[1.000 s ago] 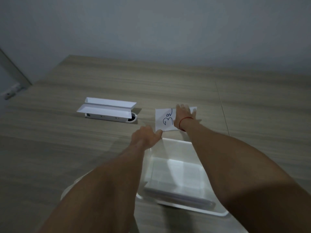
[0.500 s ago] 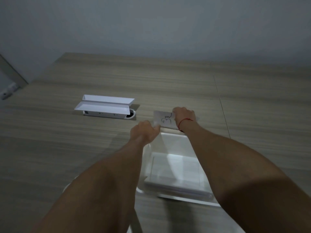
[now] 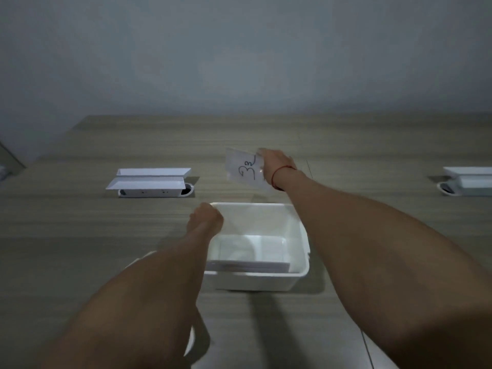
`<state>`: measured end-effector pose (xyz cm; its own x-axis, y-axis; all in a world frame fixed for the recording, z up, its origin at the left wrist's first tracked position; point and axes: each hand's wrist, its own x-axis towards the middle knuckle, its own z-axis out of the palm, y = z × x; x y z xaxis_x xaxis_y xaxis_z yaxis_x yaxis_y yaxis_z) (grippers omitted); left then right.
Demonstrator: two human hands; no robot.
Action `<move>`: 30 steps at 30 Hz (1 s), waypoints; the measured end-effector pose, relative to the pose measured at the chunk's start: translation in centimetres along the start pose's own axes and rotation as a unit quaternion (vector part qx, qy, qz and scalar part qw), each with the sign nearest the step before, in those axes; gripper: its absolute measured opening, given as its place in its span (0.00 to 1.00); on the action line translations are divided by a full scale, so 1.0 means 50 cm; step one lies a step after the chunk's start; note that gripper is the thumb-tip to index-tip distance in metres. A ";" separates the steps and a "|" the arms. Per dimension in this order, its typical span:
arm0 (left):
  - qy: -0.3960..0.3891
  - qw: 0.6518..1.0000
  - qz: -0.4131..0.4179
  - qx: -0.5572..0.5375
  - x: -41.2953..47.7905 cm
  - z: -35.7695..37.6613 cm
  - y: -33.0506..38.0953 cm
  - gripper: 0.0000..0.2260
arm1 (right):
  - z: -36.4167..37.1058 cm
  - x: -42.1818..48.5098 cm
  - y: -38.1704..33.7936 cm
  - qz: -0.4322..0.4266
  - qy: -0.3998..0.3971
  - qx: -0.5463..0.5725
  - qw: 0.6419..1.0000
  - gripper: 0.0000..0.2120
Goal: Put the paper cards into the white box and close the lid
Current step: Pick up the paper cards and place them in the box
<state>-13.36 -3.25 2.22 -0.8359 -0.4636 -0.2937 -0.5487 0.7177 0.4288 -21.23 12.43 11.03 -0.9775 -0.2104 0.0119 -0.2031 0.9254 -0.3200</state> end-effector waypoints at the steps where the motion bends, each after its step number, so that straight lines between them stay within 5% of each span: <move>1: -0.004 1.000 -0.004 -0.004 -0.013 -0.002 -0.005 0.17 | -0.010 -0.014 0.002 -0.002 0.000 0.009 1.000 0.17; 10: 0.000 0.999 -0.008 -0.049 -0.138 0.000 -0.053 0.22 | -0.046 -0.137 0.000 -0.047 -0.031 0.049 0.997 0.16; 26: -0.007 0.999 0.001 -0.047 -0.181 -0.018 -0.106 0.15 | 0.121 -0.240 -0.012 -0.005 -0.314 -0.047 0.948 0.17; 30: 0.000 0.999 0.003 -0.049 -0.173 -0.030 -0.121 0.13 | 0.111 -0.251 -0.032 -0.015 -0.273 -0.050 0.961 0.10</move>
<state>-2.81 -4.37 3.46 -0.8389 -0.4599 -0.2912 -0.5428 0.6662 0.5114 -8.32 11.85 6.13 -0.8016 -0.3458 -0.4877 -0.2614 0.9364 -0.2343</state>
